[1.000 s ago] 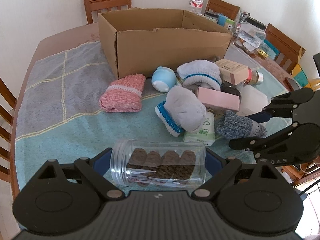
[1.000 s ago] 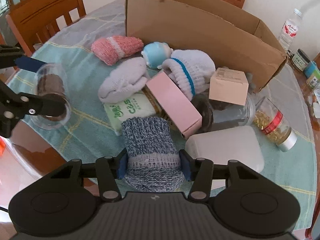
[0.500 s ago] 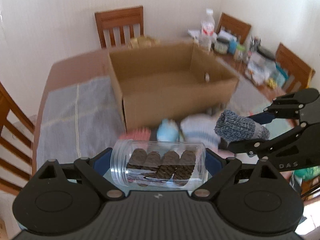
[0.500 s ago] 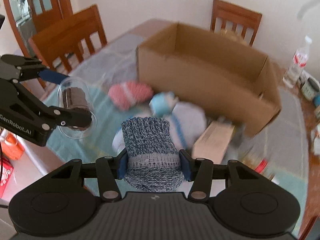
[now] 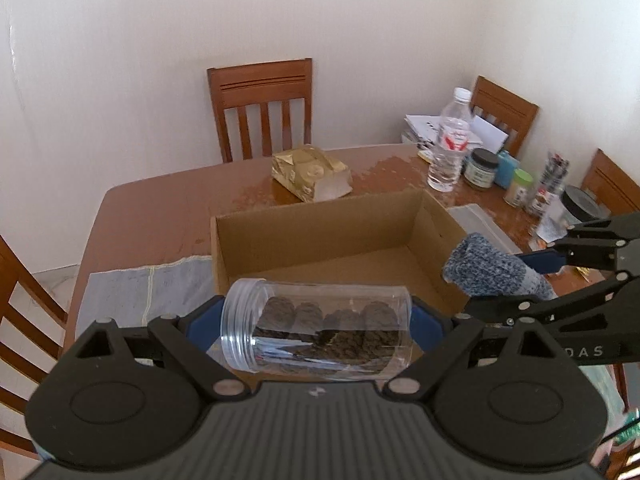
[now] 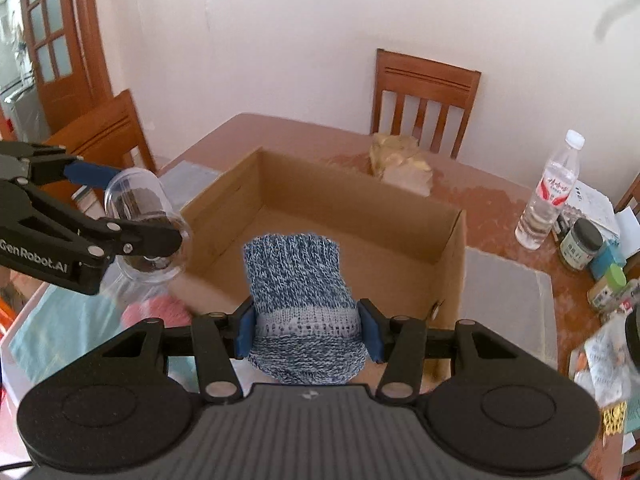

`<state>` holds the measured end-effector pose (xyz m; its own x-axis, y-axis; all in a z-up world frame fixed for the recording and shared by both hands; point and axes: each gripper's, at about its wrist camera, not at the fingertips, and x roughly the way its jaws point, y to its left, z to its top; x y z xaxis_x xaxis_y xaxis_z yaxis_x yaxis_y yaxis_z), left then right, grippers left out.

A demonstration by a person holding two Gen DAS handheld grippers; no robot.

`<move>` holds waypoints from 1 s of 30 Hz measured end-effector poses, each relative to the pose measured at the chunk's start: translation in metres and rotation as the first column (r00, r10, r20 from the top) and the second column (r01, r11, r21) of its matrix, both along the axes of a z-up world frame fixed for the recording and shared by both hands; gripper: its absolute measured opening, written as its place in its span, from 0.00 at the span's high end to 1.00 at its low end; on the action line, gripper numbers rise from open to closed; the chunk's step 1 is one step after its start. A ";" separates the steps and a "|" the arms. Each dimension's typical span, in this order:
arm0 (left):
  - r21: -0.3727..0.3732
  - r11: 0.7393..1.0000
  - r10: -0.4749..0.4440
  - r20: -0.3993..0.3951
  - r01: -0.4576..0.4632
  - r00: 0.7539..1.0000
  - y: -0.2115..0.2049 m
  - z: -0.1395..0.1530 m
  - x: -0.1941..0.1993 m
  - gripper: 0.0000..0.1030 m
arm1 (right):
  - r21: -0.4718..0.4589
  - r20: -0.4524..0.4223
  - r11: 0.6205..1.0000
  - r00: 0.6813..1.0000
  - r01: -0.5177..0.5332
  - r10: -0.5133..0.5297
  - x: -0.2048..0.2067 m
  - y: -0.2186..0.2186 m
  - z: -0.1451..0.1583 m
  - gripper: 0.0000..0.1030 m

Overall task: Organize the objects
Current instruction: 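Lift the cookie jar with the left tool while the right tool carries the sock over the box, then open the left tool to drop the jar into the box while the right tool releases the sock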

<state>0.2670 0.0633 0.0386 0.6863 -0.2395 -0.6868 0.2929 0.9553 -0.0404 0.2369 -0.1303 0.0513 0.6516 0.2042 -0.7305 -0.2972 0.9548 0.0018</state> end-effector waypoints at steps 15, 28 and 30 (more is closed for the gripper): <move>0.008 0.992 0.129 -0.019 -0.128 0.992 0.004 -0.005 0.019 0.03 | -0.012 0.017 1.000 1.000 -0.003 0.004 0.050 -0.015 -0.013 0.08; 0.029 0.986 0.167 -0.001 -0.167 0.986 0.009 -0.004 -0.031 0.01 | -0.008 0.040 1.000 0.999 0.014 -0.013 0.017 -0.022 -0.011 0.00; 0.038 0.985 0.171 0.002 -0.171 0.985 0.011 -0.009 -0.042 0.01 | -0.004 0.039 1.000 0.999 0.019 -0.019 0.007 -0.022 -0.012 0.00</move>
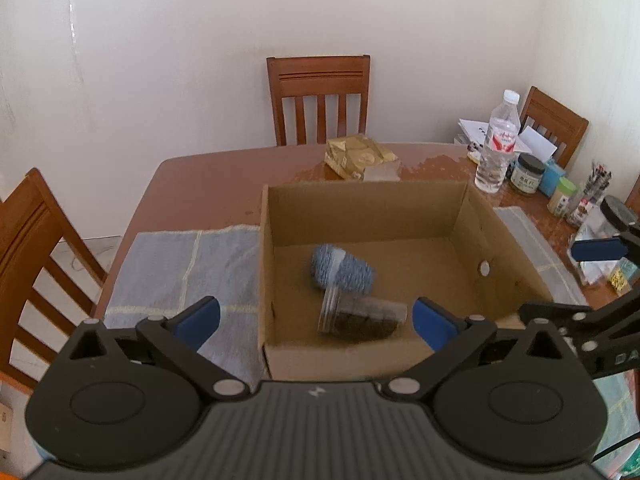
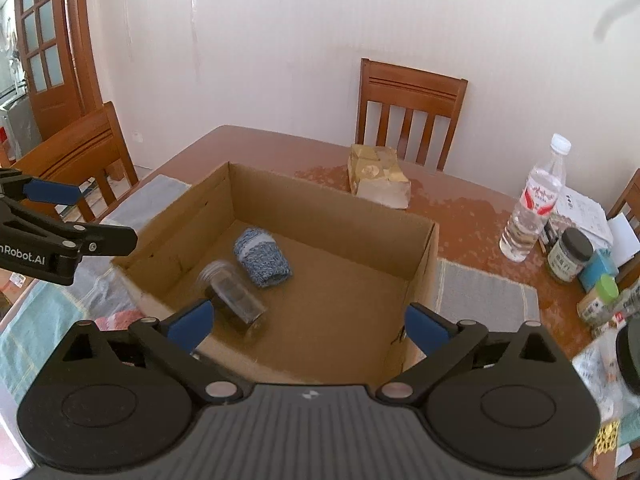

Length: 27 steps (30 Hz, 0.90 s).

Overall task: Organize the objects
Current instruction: 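Open the left tool to drop the jar into the box while the right tool releases the sock, then move the left tool to the white blue-trimmed sock while the right tool approaches the translucent box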

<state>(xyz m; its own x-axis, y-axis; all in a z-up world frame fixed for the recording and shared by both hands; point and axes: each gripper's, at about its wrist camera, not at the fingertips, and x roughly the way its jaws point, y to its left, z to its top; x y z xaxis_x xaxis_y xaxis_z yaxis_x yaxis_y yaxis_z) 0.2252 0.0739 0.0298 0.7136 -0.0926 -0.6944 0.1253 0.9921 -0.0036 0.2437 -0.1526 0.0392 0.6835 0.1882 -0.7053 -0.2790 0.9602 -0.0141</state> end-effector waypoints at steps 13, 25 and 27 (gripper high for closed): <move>-0.010 0.998 -0.069 -0.101 0.068 0.993 0.011 -0.047 -0.059 0.01 | 0.031 -0.037 0.998 0.998 0.054 -0.053 -0.093 -0.001 -0.033 0.00; -0.027 0.997 -0.075 -0.183 0.072 0.980 0.018 -0.077 -0.078 0.01 | 0.025 -0.201 0.998 0.979 0.050 -0.044 -0.134 0.011 -0.101 0.00; -0.034 0.997 -0.076 -0.195 0.071 0.978 0.018 -0.079 -0.079 0.01 | 0.008 -0.218 0.998 0.975 0.054 -0.051 -0.134 0.015 -0.112 0.00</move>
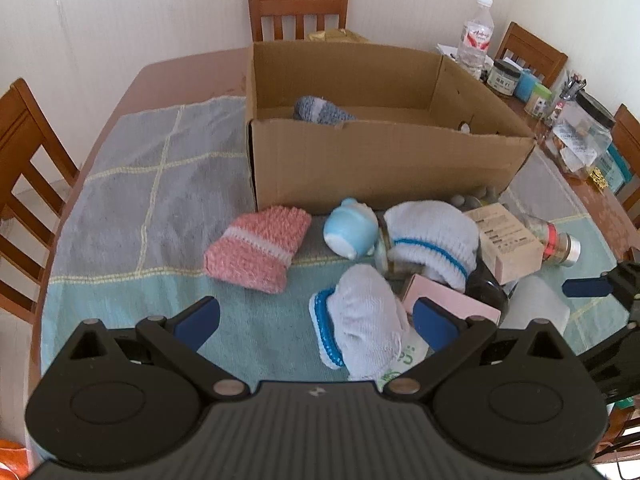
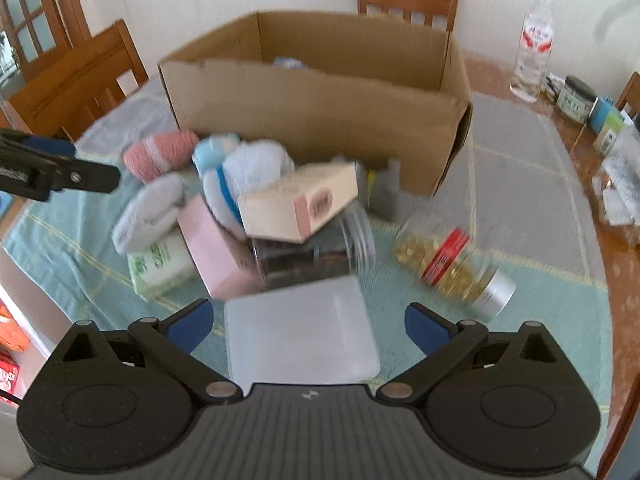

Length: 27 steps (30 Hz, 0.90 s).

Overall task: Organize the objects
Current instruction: 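Move the left tool to the white blue-trimmed sock while the right tool approaches the translucent box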

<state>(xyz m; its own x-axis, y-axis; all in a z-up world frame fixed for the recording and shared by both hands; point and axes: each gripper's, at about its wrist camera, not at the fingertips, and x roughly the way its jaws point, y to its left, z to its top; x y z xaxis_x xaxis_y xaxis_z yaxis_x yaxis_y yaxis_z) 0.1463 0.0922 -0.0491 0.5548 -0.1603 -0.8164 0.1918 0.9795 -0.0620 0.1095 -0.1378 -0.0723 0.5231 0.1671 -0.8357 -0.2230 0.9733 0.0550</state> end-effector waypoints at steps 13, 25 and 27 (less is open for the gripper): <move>-0.009 1.000 -0.010 -0.053 0.010 0.999 -0.012 -0.025 0.012 0.01 | -0.086 -0.052 0.996 0.998 0.022 -0.027 0.002 0.004 -0.029 0.00; 0.057 0.998 0.009 -0.096 -0.003 0.995 -0.008 -0.053 0.018 0.01 | -0.096 -0.064 0.992 0.994 0.078 -0.084 0.003 -0.007 -0.032 0.00; 0.079 0.997 0.012 -0.095 -0.004 0.995 -0.001 -0.054 0.015 0.01 | -0.100 -0.065 0.992 0.994 0.078 -0.085 0.003 -0.007 -0.032 0.00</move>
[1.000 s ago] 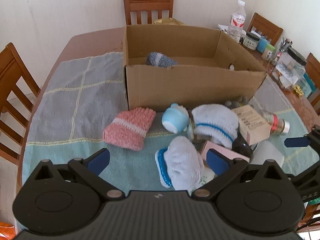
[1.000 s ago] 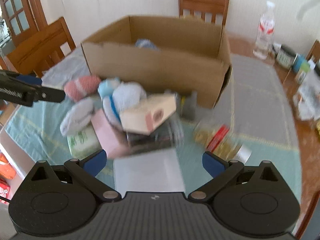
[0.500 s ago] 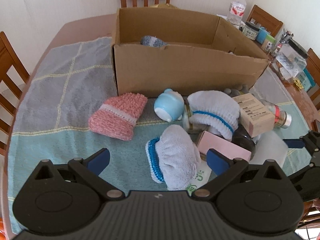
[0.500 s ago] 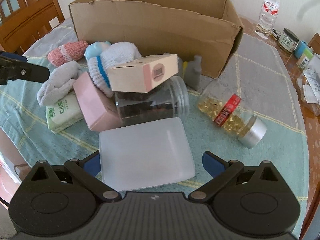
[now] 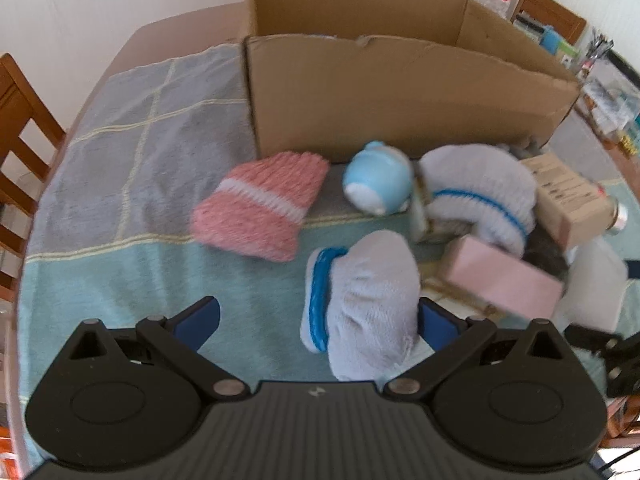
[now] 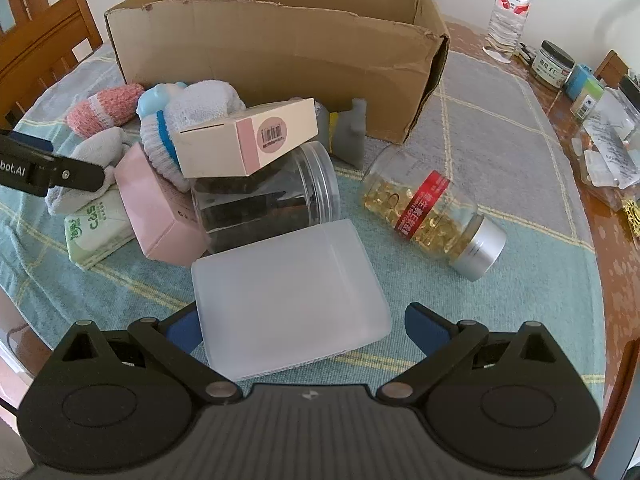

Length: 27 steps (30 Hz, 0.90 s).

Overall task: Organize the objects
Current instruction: 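Move the left tool to the white blue-trimmed sock while the right tool approaches the translucent box, then grasp the white sock with the left tool while the right tool grasps the translucent box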

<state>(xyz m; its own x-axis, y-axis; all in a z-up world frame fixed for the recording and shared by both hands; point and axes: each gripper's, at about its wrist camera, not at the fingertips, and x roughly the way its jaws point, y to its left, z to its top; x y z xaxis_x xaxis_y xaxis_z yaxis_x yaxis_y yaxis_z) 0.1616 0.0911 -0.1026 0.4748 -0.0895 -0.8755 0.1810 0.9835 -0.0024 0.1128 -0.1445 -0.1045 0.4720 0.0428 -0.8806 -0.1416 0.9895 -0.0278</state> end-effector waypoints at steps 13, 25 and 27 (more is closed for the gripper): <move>0.067 0.980 -0.191 0.075 0.186 0.979 0.006 -0.002 -0.012 0.02 | -0.035 -0.012 0.999 0.999 -0.034 0.033 -0.002 0.003 -0.001 0.00; -0.063 0.981 -0.182 0.057 0.186 0.982 0.011 -0.016 0.000 0.20 | -0.030 -0.014 0.998 0.999 -0.046 0.045 0.000 0.001 -0.001 0.00; -0.057 0.980 -0.189 0.070 0.193 0.980 0.008 -0.017 -0.001 0.24 | -0.030 -0.012 0.998 0.999 -0.051 0.050 0.001 0.001 -0.001 0.00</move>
